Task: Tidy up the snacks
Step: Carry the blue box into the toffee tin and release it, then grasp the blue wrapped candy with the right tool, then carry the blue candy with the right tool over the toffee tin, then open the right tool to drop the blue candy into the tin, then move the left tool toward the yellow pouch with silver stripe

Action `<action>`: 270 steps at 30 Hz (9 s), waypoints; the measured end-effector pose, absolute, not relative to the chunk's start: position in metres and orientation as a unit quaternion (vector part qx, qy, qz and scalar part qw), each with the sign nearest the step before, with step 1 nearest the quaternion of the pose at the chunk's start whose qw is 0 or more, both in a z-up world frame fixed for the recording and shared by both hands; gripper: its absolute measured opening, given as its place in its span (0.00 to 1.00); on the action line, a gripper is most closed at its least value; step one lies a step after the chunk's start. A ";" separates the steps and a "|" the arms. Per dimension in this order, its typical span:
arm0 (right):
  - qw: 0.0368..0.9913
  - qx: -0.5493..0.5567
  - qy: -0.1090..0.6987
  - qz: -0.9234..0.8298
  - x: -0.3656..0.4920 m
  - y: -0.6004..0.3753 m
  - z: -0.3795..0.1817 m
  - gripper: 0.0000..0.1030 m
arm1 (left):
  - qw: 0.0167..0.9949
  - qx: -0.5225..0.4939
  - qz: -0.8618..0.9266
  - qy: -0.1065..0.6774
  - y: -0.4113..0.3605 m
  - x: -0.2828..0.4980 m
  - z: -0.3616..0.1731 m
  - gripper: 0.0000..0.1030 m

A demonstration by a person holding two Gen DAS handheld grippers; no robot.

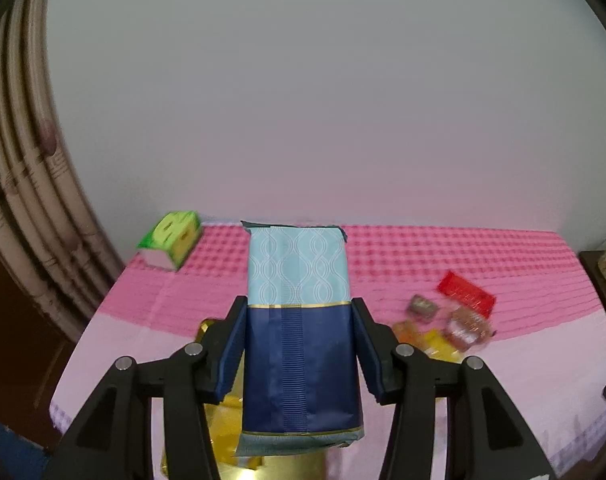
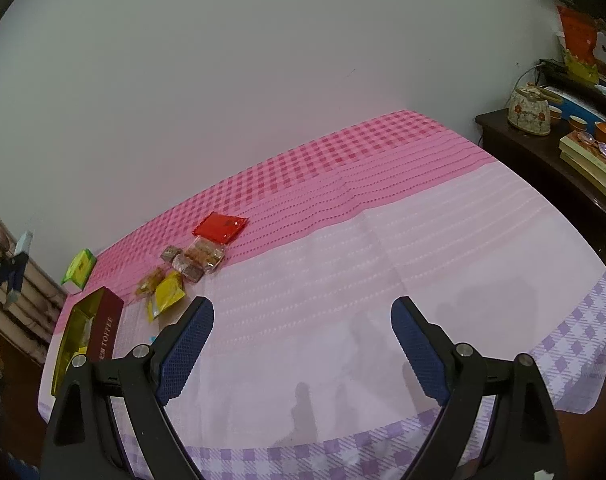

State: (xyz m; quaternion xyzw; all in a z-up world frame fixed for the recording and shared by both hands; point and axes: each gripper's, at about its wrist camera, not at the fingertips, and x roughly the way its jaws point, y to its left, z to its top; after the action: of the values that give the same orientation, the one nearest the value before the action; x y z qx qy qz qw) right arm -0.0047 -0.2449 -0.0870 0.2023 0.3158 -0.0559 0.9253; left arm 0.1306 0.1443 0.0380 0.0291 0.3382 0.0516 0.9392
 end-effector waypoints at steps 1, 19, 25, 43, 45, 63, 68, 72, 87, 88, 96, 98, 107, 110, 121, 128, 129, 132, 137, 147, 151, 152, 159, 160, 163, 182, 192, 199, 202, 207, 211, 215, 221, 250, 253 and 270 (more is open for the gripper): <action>0.925 0.201 0.316 -0.056 -0.004 -0.244 -0.087 0.86 | 0.938 0.027 0.056 0.341 0.150 0.129 0.035 0.49; 0.919 0.183 0.346 -0.046 0.004 -0.232 -0.100 0.87 | 0.912 -0.001 0.108 0.396 0.223 0.116 -0.025 0.49; 0.916 0.176 0.357 -0.046 0.008 -0.229 -0.108 0.87 | 0.905 -0.004 0.109 0.412 0.231 0.124 -0.045 0.49; 0.903 0.144 0.401 -0.049 0.025 -0.216 -0.142 0.87 | 0.879 -0.003 0.114 0.464 0.250 0.157 -0.104 0.49; 0.902 0.142 0.404 -0.049 0.026 -0.216 -0.144 0.87 | 0.876 -0.006 0.115 0.469 0.252 0.160 -0.108 0.49; 0.900 0.143 0.409 -0.046 0.028 -0.218 -0.146 0.87 | 0.859 0.005 0.119 0.497 0.249 0.169 -0.129 0.49; 0.899 0.130 0.418 -0.030 0.031 -0.209 -0.148 0.87 | 0.863 0.001 0.112 0.494 0.249 0.166 -0.126 0.56; 0.904 0.091 0.417 0.025 0.031 -0.178 -0.148 0.87 | 0.882 0.005 0.094 0.462 0.246 0.149 -0.110 0.62; 0.907 -0.010 0.398 0.136 0.079 -0.056 -0.163 0.68 | 0.935 -0.024 -0.018 0.353 0.221 -0.019 -0.047 0.66; 0.906 -0.008 0.403 0.130 0.085 -0.055 -0.165 0.62 | 0.935 -0.030 -0.026 0.351 0.218 -0.029 -0.047 0.66; 0.903 0.010 0.419 0.093 0.118 -0.050 -0.168 0.33 | 0.931 -0.075 -0.045 0.355 0.219 -0.048 -0.060 0.66; 0.904 0.002 0.419 0.085 0.115 -0.047 -0.167 0.32 | 0.933 -0.086 -0.033 0.348 0.225 -0.050 -0.058 0.66; 0.913 -0.025 0.405 0.049 0.115 -0.037 -0.132 0.31 | 0.941 -0.130 0.045 0.309 0.263 -0.058 -0.045 0.66; 0.918 -0.034 0.394 0.038 0.124 -0.031 -0.112 0.31 | 0.941 -0.139 0.068 0.301 0.273 -0.060 -0.042 0.66; 0.929 -0.087 0.359 0.031 0.152 0.003 -0.048 0.31 | 0.935 -0.159 0.113 0.296 0.289 -0.067 -0.038 0.66; 0.933 -0.114 0.337 0.046 0.155 0.035 -0.020 0.31 | 0.933 -0.156 0.125 0.299 0.291 -0.065 -0.038 0.66; 0.934 -0.116 0.336 0.048 0.155 0.038 -0.019 0.31 | 0.932 -0.156 0.126 0.300 0.292 -0.064 -0.039 0.66; 0.934 -0.122 0.333 0.052 0.157 0.049 -0.014 0.31 | 0.930 -0.161 0.129 0.306 0.294 -0.063 -0.041 0.66; 0.932 -0.134 0.331 0.059 0.158 0.065 -0.011 0.31 | 0.927 -0.165 0.132 0.310 0.297 -0.061 -0.043 0.66; 0.927 -0.155 0.329 0.089 0.156 0.110 -0.010 0.31 | 0.923 -0.175 0.135 0.314 0.302 -0.061 -0.045 0.66; 0.925 -0.163 0.327 0.103 0.152 0.126 -0.009 0.31 | 0.922 -0.176 0.137 0.316 0.303 -0.061 -0.045 0.66; 0.925 -0.166 0.326 0.106 0.151 0.131 -0.009 0.31 | 0.922 -0.176 0.137 0.316 0.303 -0.061 -0.045 0.66; 0.921 -0.177 0.323 0.124 0.145 0.155 -0.009 0.31 | 0.922 -0.178 0.138 0.316 0.305 -0.062 -0.045 0.66; 0.921 -0.178 0.324 0.127 0.144 0.158 -0.010 0.31 | 0.921 -0.178 0.138 0.316 0.305 -0.062 -0.045 0.66; 0.918 -0.184 0.325 0.136 0.140 0.170 -0.013 0.31 | 0.921 -0.180 0.139 0.317 0.306 -0.063 -0.045 0.66; 0.893 -0.208 0.357 0.178 0.111 0.207 -0.063 0.31 | 0.916 -0.188 0.142 0.324 0.307 -0.062 -0.047 0.66; 0.875 -0.211 0.389 0.194 0.092 0.201 -0.109 0.31 | 0.907 -0.196 0.180 0.326 0.316 -0.064 -0.050 0.66; 0.866 -0.216 0.403 0.202 0.083 0.200 -0.129 0.32 | 0.903 -0.203 0.191 0.327 0.320 -0.065 -0.051 0.66; 0.864 -0.217 0.406 0.202 0.081 0.201 -0.135 0.32 | 0.903 -0.202 0.191 0.326 0.320 -0.065 -0.051 0.66; 0.863 -0.215 0.411 0.200 0.081 0.199 -0.141 0.32 | 0.902 -0.206 0.195 0.325 0.320 -0.065 -0.050 0.66; 0.863 -0.216 0.411 0.198 0.082 0.199 -0.142 0.32 | 0.898 -0.208 0.208 0.328 0.329 -0.064 -0.050 0.66; 0.863 -0.213 0.415 0.195 0.083 0.194 -0.145 0.32 | 0.890 -0.219 0.249 0.312 0.356 -0.071 -0.042 0.66; 0.864 -0.205 0.419 0.189 0.087 0.184 -0.150 0.32 | 0.875 -0.240 0.292 0.301 0.384 -0.080 -0.039 0.66; 0.894 -0.138 0.368 0.213 0.070 0.163 -0.109 0.71 | 0.886 -0.228 0.257 0.311 0.368 -0.068 -0.040 0.66; 0.913 -0.082 0.340 0.210 0.056 0.115 -0.079 0.84 | 0.897 -0.221 0.239 0.298 0.362 -0.068 -0.035 0.66; 0.926 0.068 0.370 -0.020 0.001 -0.170 -0.124 0.90 | 0.926 0.011 -0.076 0.369 0.108 0.024 -0.061 0.71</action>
State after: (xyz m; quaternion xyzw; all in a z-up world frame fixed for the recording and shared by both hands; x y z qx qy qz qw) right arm 0.0009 -0.1699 -0.1242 0.0679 0.3702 -0.0202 0.9262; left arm 0.0240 0.1083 -0.0611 0.0105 0.3688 -0.0755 0.9264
